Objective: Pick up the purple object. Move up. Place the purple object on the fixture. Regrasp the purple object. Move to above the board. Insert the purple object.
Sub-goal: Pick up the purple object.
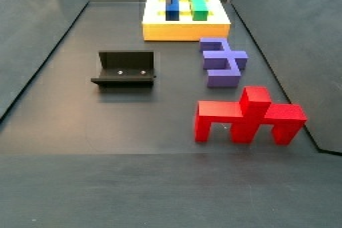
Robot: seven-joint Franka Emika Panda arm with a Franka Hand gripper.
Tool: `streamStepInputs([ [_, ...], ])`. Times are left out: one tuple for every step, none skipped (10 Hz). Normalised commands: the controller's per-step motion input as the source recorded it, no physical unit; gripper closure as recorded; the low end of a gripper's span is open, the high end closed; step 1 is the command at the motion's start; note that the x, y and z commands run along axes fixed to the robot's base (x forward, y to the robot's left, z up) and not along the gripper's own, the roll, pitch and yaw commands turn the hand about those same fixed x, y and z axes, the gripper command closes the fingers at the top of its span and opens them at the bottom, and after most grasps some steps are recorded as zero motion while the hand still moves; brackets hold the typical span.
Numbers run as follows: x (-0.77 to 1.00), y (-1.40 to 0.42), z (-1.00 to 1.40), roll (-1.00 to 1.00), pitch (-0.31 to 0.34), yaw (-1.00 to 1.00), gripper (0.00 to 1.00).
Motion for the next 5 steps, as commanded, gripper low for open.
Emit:
streamStepInputs([
  [0.00, 0.02, 0.00, 0.00, 0.000, 0.00, 0.00],
  [-0.02, 0.00, -0.05, 0.00, 0.000, -0.24, 0.00],
  [-0.14, -0.28, -0.22, -0.11, -0.106, -0.47, 0.00],
  [-0.13, -0.20, -0.30, -0.16, -0.163, -0.79, 0.00],
  [-0.10, -0.18, -0.26, -0.13, -0.149, -0.83, 0.00],
])
